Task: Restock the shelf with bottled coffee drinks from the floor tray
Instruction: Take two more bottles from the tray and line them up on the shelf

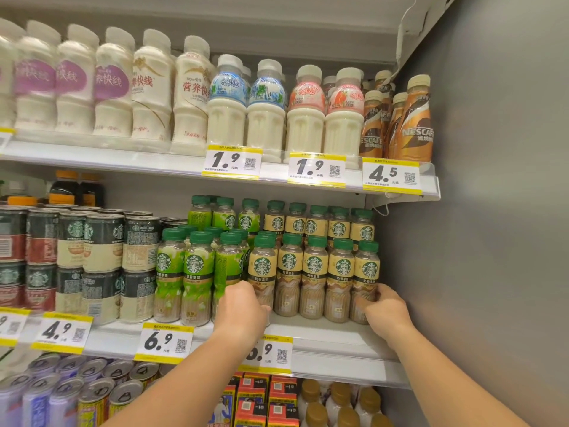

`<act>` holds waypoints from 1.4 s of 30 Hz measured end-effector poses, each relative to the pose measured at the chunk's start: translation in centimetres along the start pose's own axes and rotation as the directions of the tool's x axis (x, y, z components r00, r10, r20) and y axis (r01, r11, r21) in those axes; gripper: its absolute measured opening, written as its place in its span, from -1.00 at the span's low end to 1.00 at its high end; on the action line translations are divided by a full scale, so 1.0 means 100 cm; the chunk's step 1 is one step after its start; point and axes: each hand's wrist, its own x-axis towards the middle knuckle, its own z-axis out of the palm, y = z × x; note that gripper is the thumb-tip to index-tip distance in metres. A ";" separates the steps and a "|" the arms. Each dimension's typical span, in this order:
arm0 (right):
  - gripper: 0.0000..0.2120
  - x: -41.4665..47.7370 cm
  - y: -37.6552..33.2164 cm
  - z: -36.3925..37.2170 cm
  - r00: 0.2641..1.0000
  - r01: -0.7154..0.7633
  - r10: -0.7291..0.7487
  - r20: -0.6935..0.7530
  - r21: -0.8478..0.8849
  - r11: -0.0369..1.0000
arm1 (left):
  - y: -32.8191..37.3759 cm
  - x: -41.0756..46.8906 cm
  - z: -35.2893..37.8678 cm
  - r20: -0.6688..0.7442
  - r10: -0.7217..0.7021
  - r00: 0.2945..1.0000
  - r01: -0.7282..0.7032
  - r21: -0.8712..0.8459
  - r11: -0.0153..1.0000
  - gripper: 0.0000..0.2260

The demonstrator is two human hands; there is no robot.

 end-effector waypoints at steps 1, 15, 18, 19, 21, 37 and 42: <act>-0.69 -0.001 0.000 0.000 1.000 0.003 -0.003 0.002 -0.007 1.000 | 0.000 0.000 -0.001 0.005 -0.003 1.000 0.003 0.003 1.000 -0.64; -0.33 -0.045 -0.019 -0.008 0.990 0.113 -0.142 0.006 -0.640 0.760 | -0.021 -0.018 -0.017 0.039 0.274 0.961 -0.276 0.211 0.938 -0.60; -0.27 -0.072 -0.017 -0.002 0.963 0.190 -0.267 0.021 -0.755 0.627 | -0.041 -0.025 -0.023 0.047 0.438 0.898 -0.422 0.380 0.823 -0.46; -0.27 -0.082 -0.016 0.001 0.954 0.212 -0.298 0.034 -0.778 0.591 | -0.049 -0.027 -0.024 0.053 0.495 0.867 -0.467 0.435 0.770 -0.40; -0.27 -0.104 -0.013 0.011 0.941 0.245 -0.333 0.060 -0.799 0.549 | -0.067 -0.033 -0.026 0.081 0.562 0.823 -0.525 0.485 0.699 -0.27; -0.23 -0.307 0.070 0.101 0.970 0.203 -0.221 0.097 -0.821 0.534 | -0.222 -0.139 0.010 0.281 0.656 0.701 -0.713 0.310 0.629 -0.13; -0.24 -0.365 0.121 0.138 0.992 0.123 -0.058 0.109 -0.848 0.515 | -0.290 -0.177 0.037 0.386 0.632 0.672 -0.737 0.261 0.623 -0.16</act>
